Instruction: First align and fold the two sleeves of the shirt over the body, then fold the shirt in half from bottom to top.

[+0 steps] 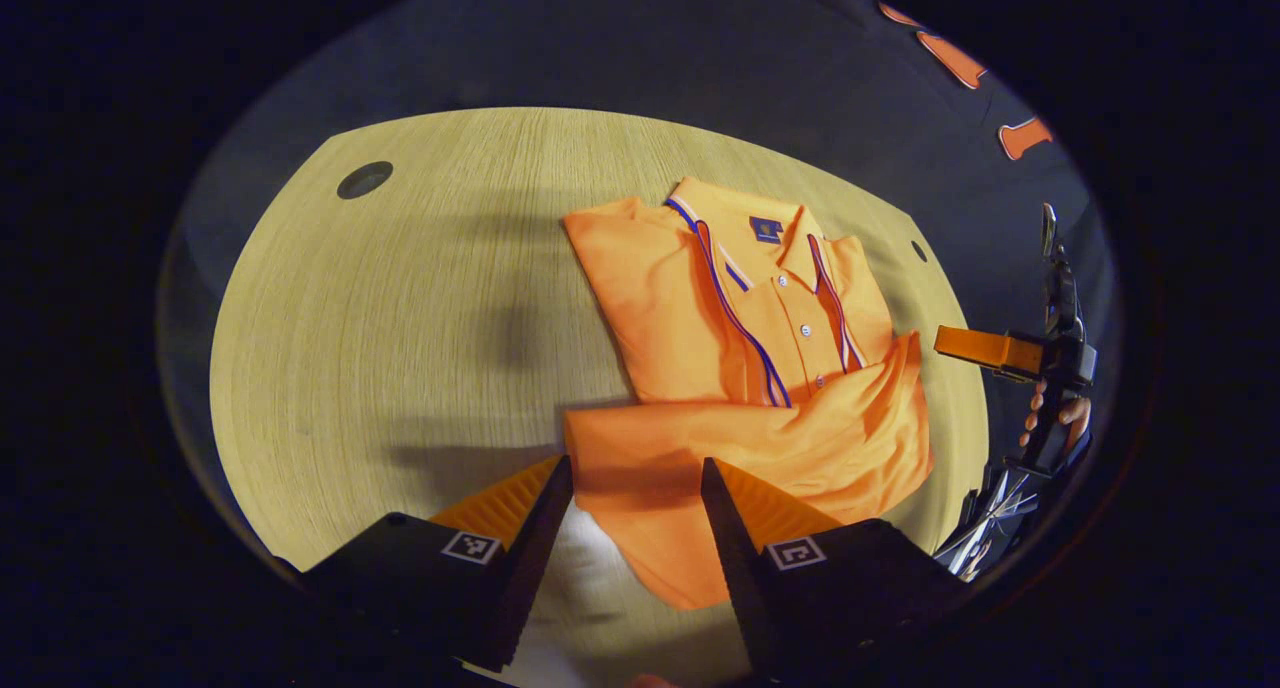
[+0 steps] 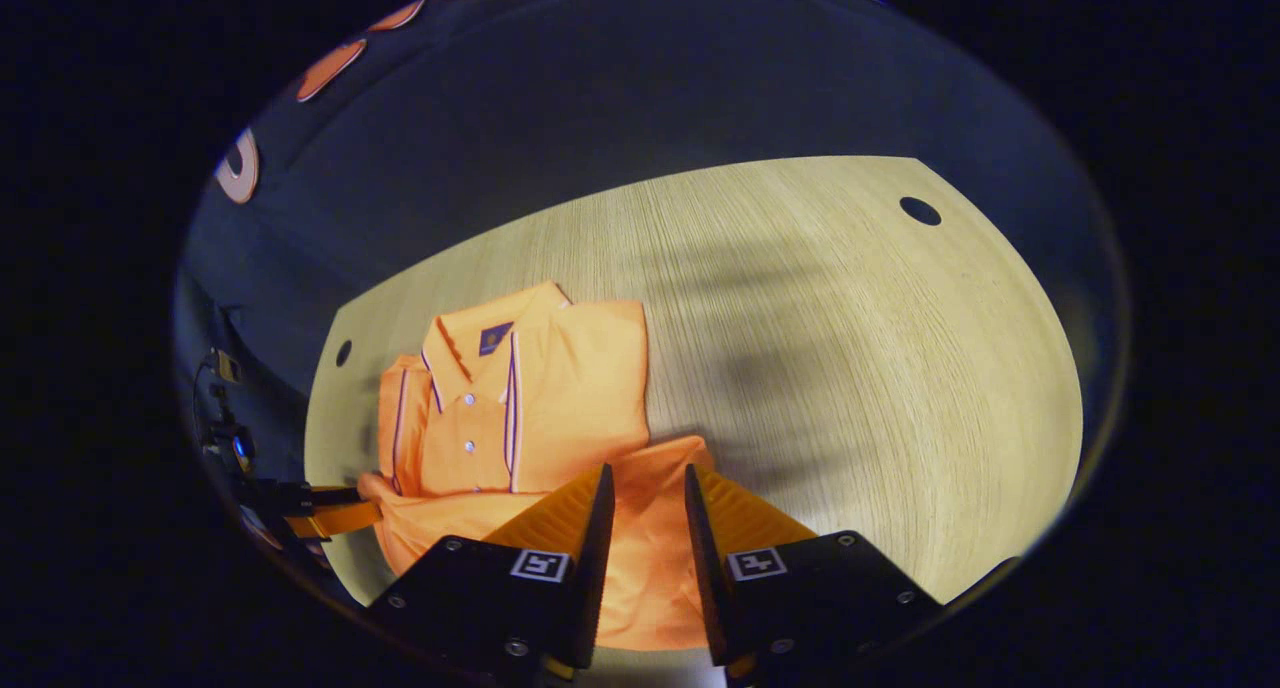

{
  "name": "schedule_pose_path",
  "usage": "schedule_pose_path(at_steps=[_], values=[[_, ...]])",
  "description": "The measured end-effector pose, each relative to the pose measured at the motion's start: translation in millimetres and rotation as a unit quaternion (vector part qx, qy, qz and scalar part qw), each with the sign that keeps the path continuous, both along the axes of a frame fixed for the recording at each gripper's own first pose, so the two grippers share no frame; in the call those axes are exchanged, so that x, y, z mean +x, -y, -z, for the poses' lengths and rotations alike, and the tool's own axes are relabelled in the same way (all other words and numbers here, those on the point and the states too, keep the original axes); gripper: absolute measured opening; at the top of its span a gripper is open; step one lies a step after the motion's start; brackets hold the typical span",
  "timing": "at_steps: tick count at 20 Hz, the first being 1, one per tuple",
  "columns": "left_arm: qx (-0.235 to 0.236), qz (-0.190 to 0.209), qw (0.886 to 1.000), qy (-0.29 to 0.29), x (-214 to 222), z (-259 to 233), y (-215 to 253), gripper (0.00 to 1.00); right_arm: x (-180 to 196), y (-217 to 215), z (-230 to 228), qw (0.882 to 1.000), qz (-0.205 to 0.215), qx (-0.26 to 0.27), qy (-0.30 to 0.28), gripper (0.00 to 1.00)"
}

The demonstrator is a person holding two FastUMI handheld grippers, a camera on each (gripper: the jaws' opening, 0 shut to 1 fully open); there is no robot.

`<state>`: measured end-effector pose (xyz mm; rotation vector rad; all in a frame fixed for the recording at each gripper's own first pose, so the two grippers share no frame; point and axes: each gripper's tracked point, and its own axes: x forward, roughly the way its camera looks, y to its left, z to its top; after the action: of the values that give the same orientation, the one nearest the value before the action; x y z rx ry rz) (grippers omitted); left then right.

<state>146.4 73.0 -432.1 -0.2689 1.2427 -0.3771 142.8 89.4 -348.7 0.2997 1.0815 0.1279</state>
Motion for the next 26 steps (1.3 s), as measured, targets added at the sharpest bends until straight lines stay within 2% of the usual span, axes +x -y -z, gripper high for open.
schedule_pose_path(at_steps=[2,3,5,6,7,8,10,11,12,13,14,17,18,19,20,21,23,24,25,26], values=[[0.012,0.010,1.000,-0.004,2.1,5.1,2.6,0.81,-0.4,-9.2,13.0,1.000,-0.011,0.001,-0.016,0.58],[0.013,0.014,1.000,-0.003,1.7,7.2,6.1,0.76,-0.5,-9.3,21.9,1.000,-0.011,-0.005,-0.023,0.66],[0.025,0.021,0.999,-0.002,4.6,12.6,5.5,0.79,-2.0,-6.8,32.9,0.999,-0.011,-0.021,-0.032,0.66],[0.035,0.013,0.999,0.001,2.2,9.2,-0.2,0.75,-0.9,-5.1,32.0,0.999,-0.008,-0.024,-0.025,0.67],[0.029,0.006,1.000,0.002,2.9,9.4,-0.1,0.60,-2.7,-2.0,34.2,0.999,-0.006,-0.033,-0.023,0.67],[0.026,0.008,1.000,0.001,2.7,10.1,0.3,0.51,-4.5,5.2,33.0,0.999,-0.001,-0.042,-0.018,0.67],[0.027,0.022,0.999,-0.001,-0.7,10.4,2.6,0.49,-2.9,15.5,31.4,0.999,0.016,-0.048,-0.011,0.67],[0.030,0.025,0.999,0.006,0.7,11.3,3.1,0.49,-4.3,9.8,34.5,0.999,0.017,-0.034,-0.020,0.60],[0.023,0.009,1.000,0.008,2.4,7.7,1.5,0.49,-8.8,3.9,39.4,0.999,0.014,-0.023,-0.041,0.68],[0.024,-0.005,1.000,-0.003,4.1,10.7,6.1,0.01,3.8,3.5,42.1,0.999,0.019,-0.021,-0.019,0.69],[0.019,-0.008,1.000,0.004,5.6,13.5,6.6,0.11,9.1,1.8,42.5,0.999,0.024,-0.019,-0.017,0.69],[0.011,-0.011,1.000,0.005,2.1,11.7,7.9,0.12,6.2,-2.9,37.2,0.999,0.024,-0.019,-0.012,0.69],[0.009,-0.030,0.999,0.009,9.0,9.2,4.5,0.12,10.1,8.2,43.5,0.998,0.037,-0.040,-0.012,0.52],[0.003,-0.038,0.999,0.009,6.3,5.5,5.0,0.02,9.2,1.0,39.1,0.999,0.046,-0.014,-0.014,0.30],[0.004,-0.037,0.999,0.009,3.6,9.0,4.8,0.02,3.3,-12.5,36.3,0.999,0.038,0.024,-0.028,0.08],[0.000,-0.039,0.999,0.010,3.7,7.8,6.7,0.02,2.9,-21.9,33.0,0.998,0.040,0.048,-0.023,0.08],[-0.003,-0.044,0.998,0.035,11.6,-3.9,5.4,0.02,12.8,-14.4,40.9,0.998,0.055,0.030,0.013,0.08],[-0.008,-0.046,0.997,0.057,19.0,-15.6,5.6,0.02,19.1,-4.4,20.5,0.996,0.076,0.028,0.027,0.02],[-0.006,-0.043,0.996,0.083,30.2,-24.7,4.5,0.02,29.8,-16.1,10.2,0.994,0.084,0.063,0.030,0.06],[0.005,-0.033,0.994,0.102,35.3,-29.7,4.8,0.02,34.8,-19.6,1.6,0.991,0.093,0.086,0.033,0.05]])
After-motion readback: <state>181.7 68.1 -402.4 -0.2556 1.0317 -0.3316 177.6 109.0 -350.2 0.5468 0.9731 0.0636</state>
